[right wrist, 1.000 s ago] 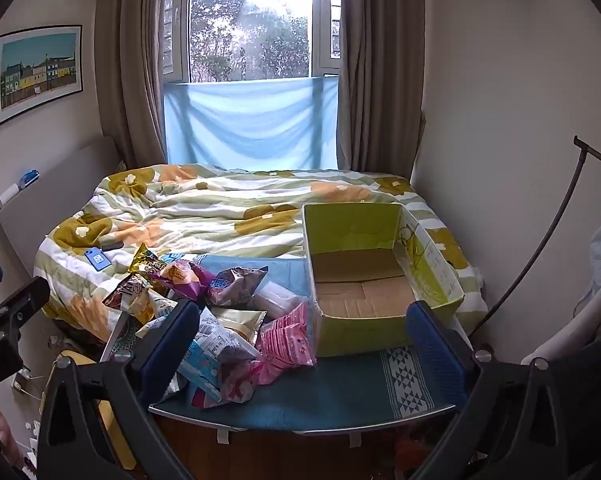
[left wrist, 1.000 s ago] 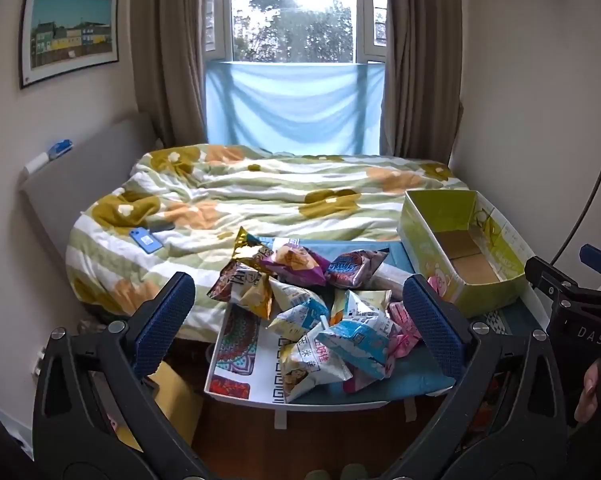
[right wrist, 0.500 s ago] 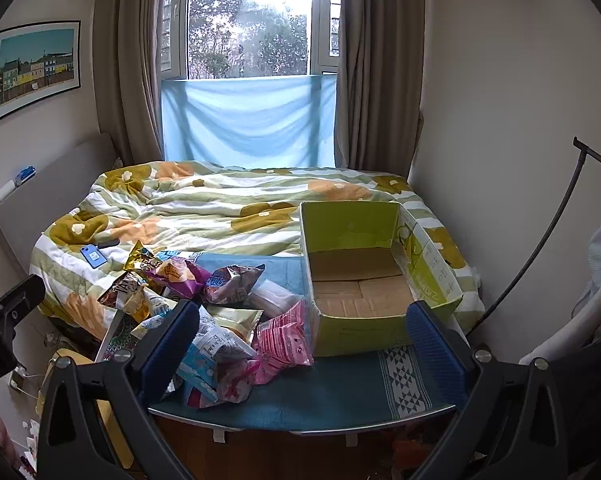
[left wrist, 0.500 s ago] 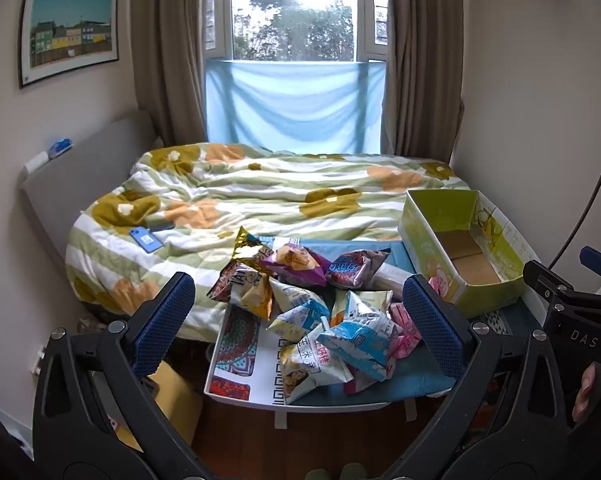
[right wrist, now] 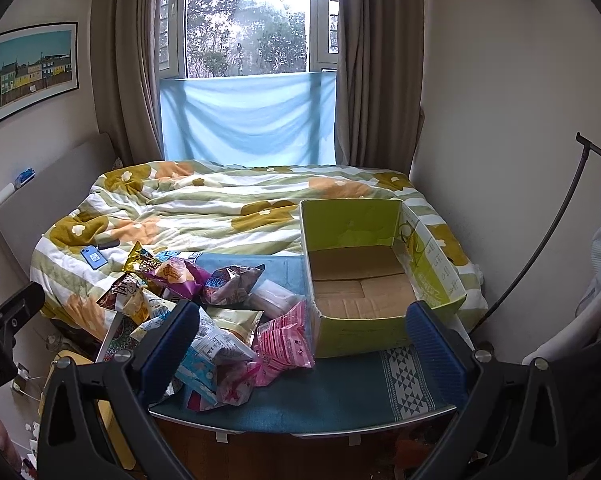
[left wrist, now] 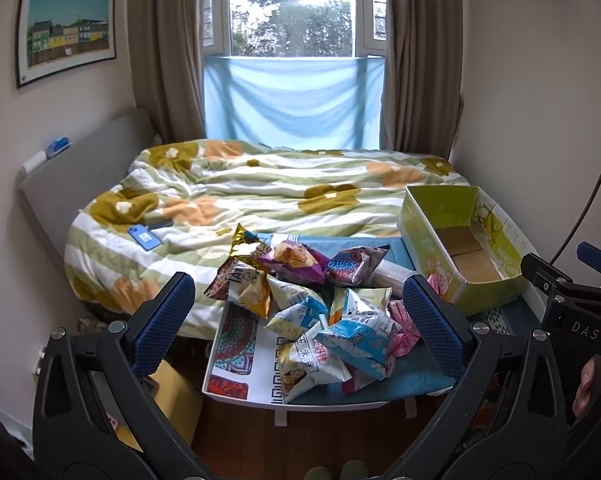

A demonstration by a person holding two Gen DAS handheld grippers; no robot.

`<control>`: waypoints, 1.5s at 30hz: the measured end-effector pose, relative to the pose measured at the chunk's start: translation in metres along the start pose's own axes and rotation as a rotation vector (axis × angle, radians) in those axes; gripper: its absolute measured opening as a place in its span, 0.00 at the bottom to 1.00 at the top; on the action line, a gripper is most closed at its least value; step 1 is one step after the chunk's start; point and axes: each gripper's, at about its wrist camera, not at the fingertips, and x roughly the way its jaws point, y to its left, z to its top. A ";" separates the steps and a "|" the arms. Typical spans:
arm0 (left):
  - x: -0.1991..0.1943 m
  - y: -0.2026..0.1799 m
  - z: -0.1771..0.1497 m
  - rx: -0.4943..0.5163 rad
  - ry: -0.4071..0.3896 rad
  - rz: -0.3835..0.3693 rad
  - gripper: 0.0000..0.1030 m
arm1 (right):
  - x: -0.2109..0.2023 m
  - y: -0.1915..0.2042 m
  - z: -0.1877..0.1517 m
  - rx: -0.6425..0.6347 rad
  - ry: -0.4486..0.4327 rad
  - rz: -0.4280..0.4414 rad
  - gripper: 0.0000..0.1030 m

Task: Organize snacks

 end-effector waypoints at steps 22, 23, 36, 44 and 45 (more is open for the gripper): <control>0.003 -0.002 -0.001 0.001 0.006 -0.003 1.00 | 0.003 0.005 0.006 -0.007 0.001 0.010 1.00; 0.003 -0.003 -0.001 0.001 0.006 -0.002 1.00 | 0.003 0.004 0.005 -0.005 0.001 0.011 1.00; 0.003 -0.002 0.000 0.002 0.006 -0.003 1.00 | 0.005 0.006 0.008 -0.008 0.001 0.016 1.00; 0.004 -0.004 0.000 0.001 0.006 -0.004 1.00 | 0.005 0.007 0.008 -0.006 0.001 0.017 1.00; 0.004 -0.004 0.000 0.002 0.006 -0.003 1.00 | 0.005 0.006 0.008 -0.007 0.001 0.018 1.00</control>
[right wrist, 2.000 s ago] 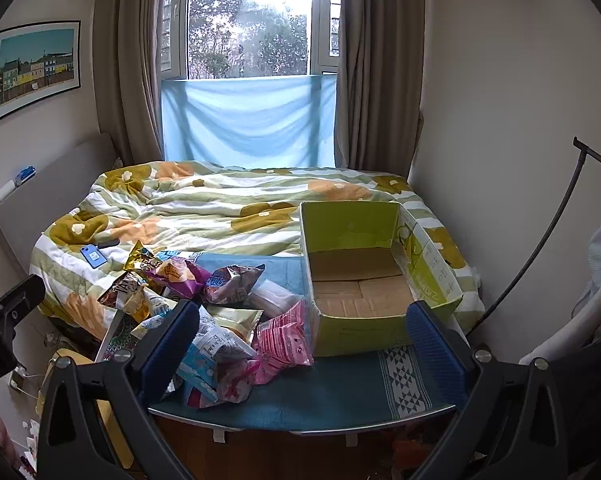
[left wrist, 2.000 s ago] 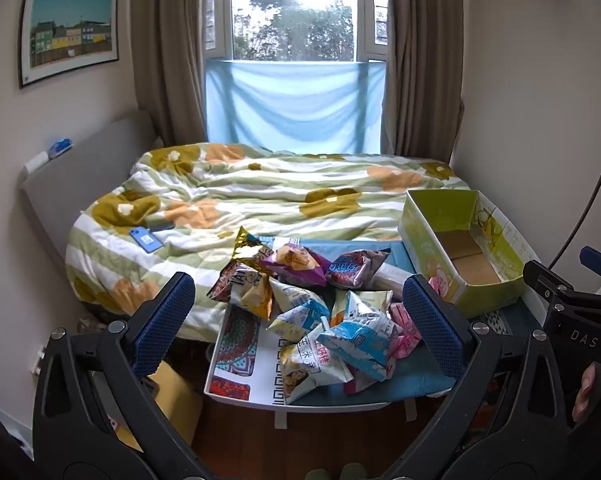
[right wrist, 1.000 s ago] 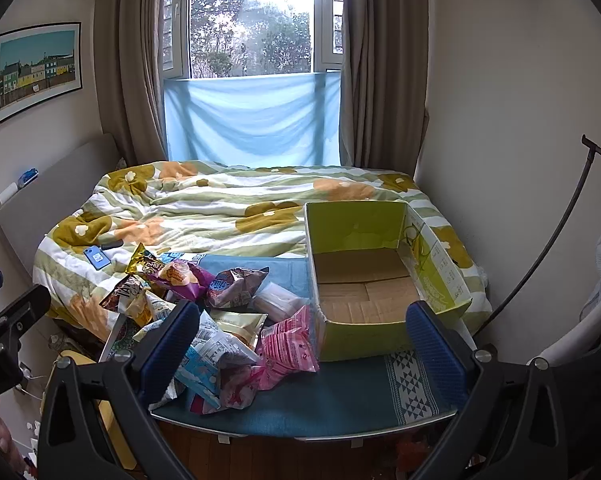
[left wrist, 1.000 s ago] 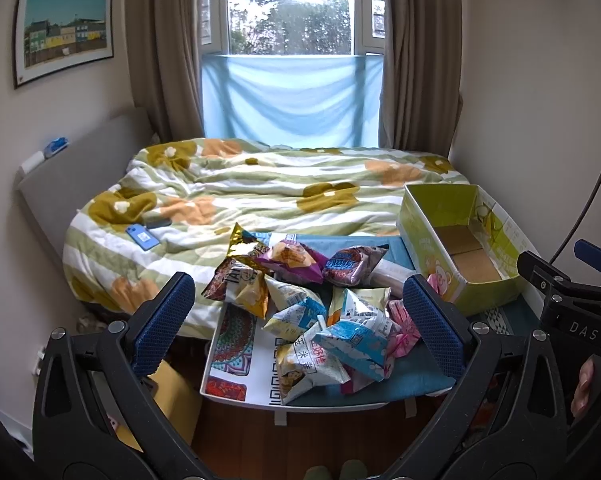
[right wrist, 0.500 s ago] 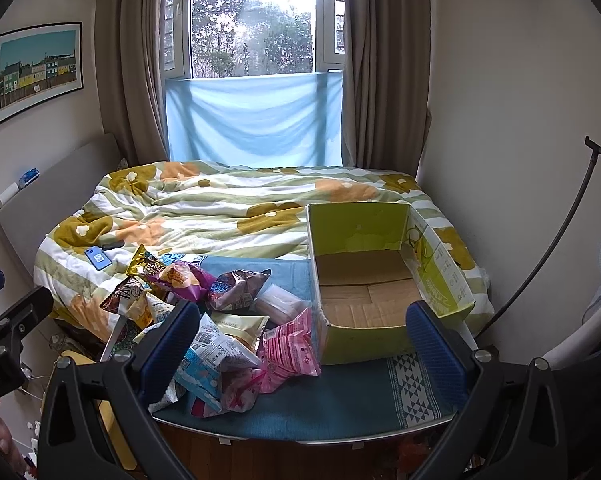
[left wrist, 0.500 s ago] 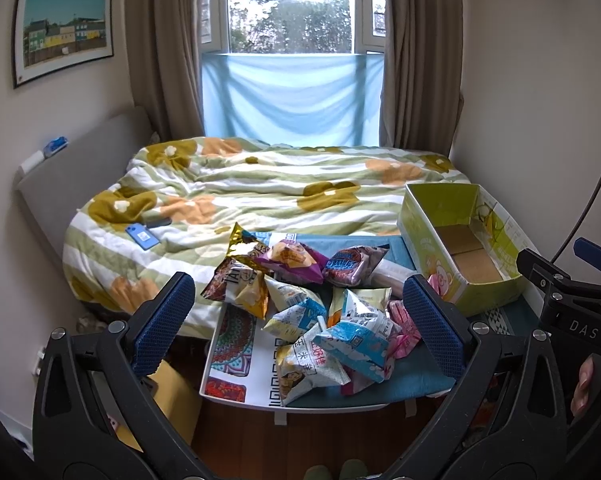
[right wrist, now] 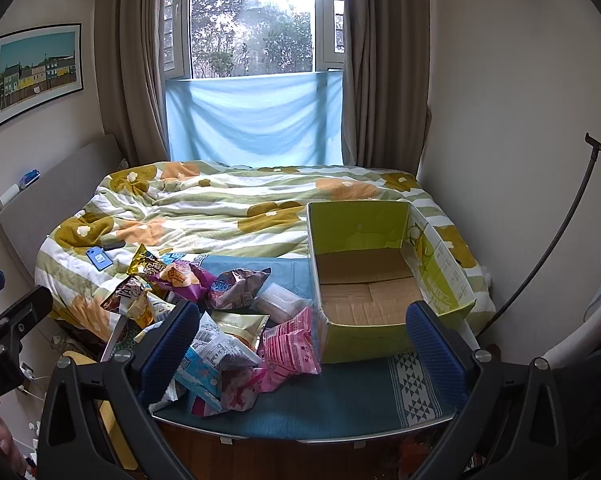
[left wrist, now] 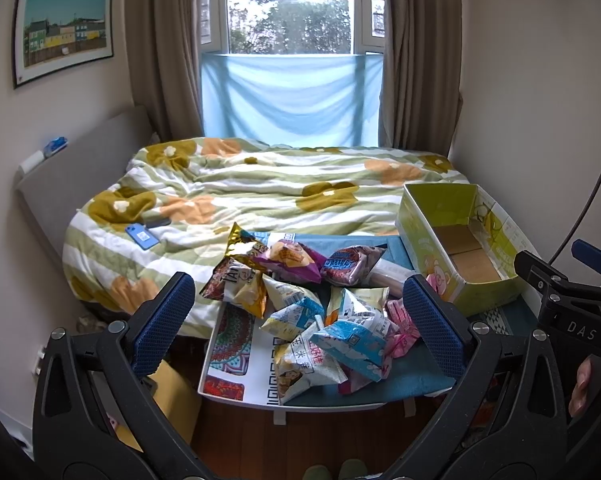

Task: Organize snacks

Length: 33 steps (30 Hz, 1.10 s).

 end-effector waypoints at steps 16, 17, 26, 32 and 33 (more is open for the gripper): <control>0.030 -0.004 -0.039 0.000 0.144 -0.020 1.00 | 0.012 -0.001 -0.013 -0.008 0.060 0.065 1.00; 0.037 -0.003 -0.046 0.004 0.164 -0.021 1.00 | 0.016 -0.001 -0.017 -0.008 0.069 0.079 1.00; 0.119 0.017 -0.091 0.032 0.367 -0.131 1.00 | 0.072 0.004 -0.048 0.057 0.223 0.163 1.00; 0.164 0.014 -0.115 0.213 0.433 -0.221 0.99 | 0.110 0.024 -0.063 0.151 0.324 0.180 1.00; 0.170 0.015 -0.120 0.250 0.441 -0.232 0.99 | 0.116 0.027 -0.065 0.165 0.340 0.179 1.00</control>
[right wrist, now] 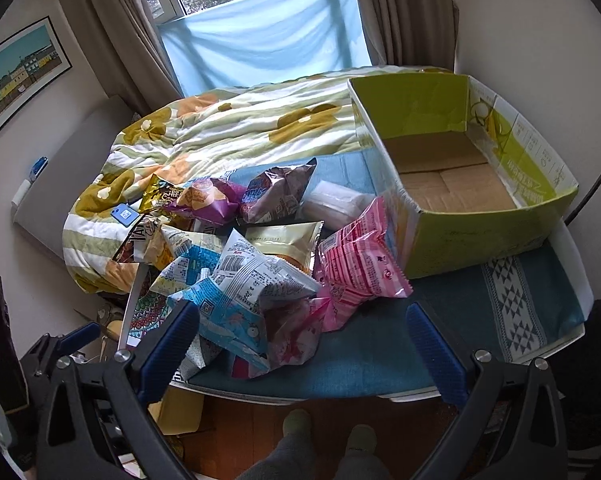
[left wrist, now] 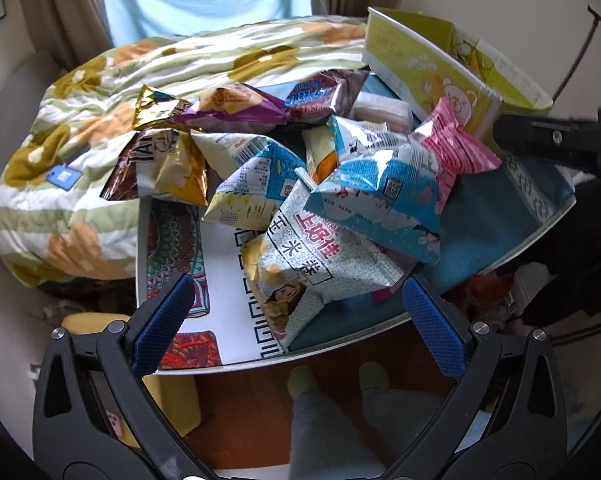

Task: Organize snacks
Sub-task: 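Grasp the white Oishi corn bag with the left tool while the right tool grasps a blue-white bag, then carry both held bags over the yellow box and lower them inside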

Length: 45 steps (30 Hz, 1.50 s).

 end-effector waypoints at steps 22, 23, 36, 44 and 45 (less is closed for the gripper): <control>0.078 -0.007 0.000 0.483 0.061 -0.095 0.79 | 0.091 0.025 -0.003 0.328 0.146 -0.007 1.00; 0.080 -0.006 0.002 0.483 0.064 -0.097 0.76 | 0.093 0.024 -0.003 0.335 0.148 -0.007 1.00; 0.075 0.021 0.011 0.433 0.053 -0.124 0.55 | 0.118 0.021 -0.002 0.397 0.203 0.035 0.98; 0.065 0.030 0.015 0.401 0.048 -0.143 0.53 | 0.122 0.023 0.000 0.391 0.214 0.073 0.72; 0.063 0.030 0.015 0.399 0.046 -0.145 0.53 | 0.120 0.023 0.001 0.388 0.209 0.079 0.67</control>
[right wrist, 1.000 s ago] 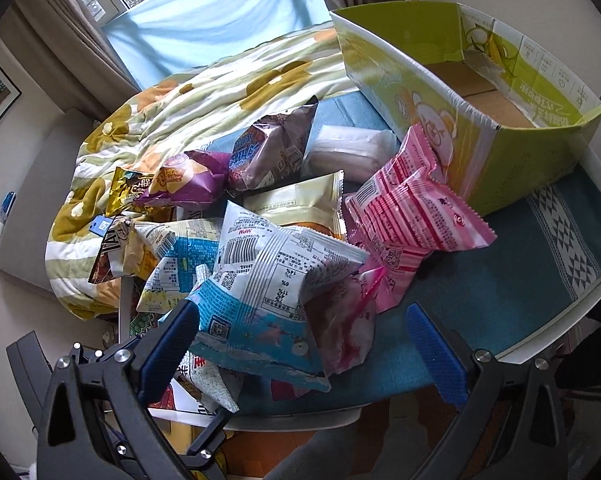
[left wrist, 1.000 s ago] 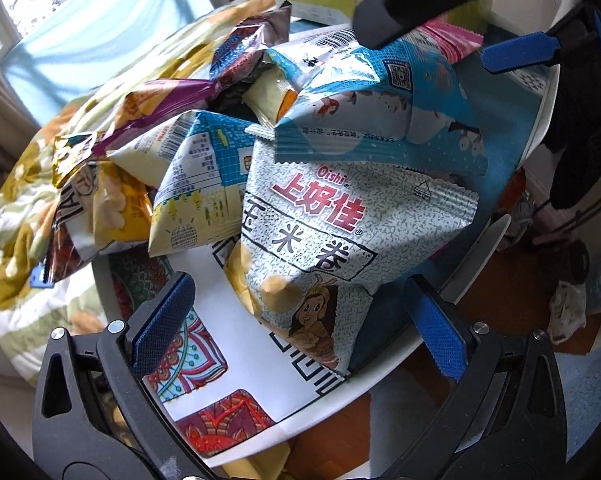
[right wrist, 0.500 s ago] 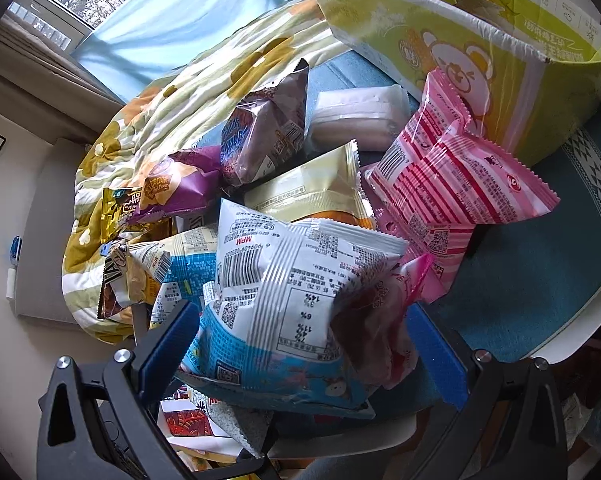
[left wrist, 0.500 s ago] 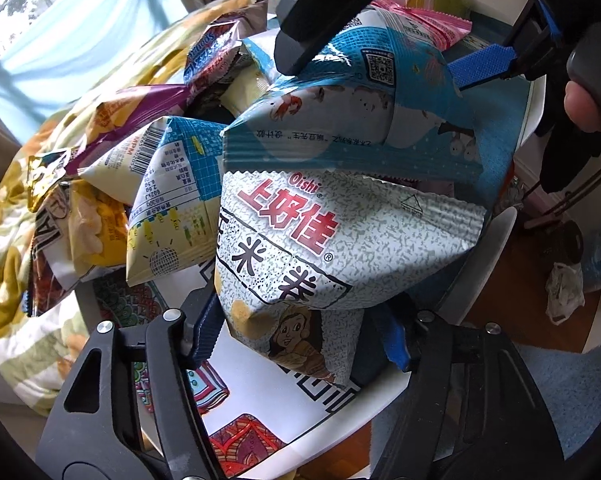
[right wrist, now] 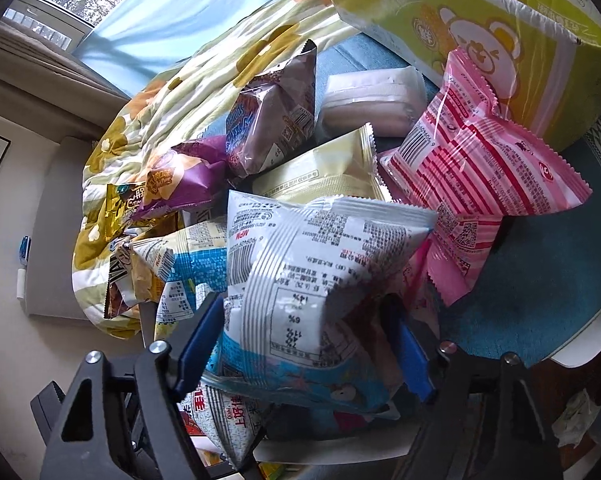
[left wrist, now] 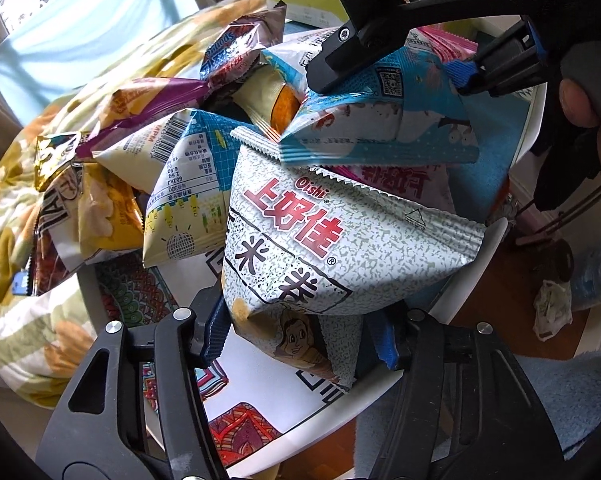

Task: Organize snacks
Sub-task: 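Carry both held bags over the yellow box and lower them inside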

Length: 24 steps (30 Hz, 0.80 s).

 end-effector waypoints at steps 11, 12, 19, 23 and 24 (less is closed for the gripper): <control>-0.042 -0.010 0.004 -0.017 -0.047 0.015 0.53 | -0.025 0.007 0.003 -0.028 -0.031 0.040 0.51; -0.047 -0.011 0.005 -0.018 -0.052 0.018 0.53 | -0.029 0.008 0.004 -0.031 -0.039 0.044 0.51; -0.079 -0.019 0.020 -0.015 -0.113 0.038 0.53 | -0.064 0.018 0.013 -0.054 -0.105 0.070 0.51; -0.096 -0.020 0.031 -0.019 -0.157 0.041 0.53 | -0.085 0.025 0.016 -0.066 -0.154 0.079 0.51; -0.099 -0.020 0.035 -0.022 -0.170 0.044 0.53 | -0.091 0.027 0.017 -0.068 -0.168 0.079 0.51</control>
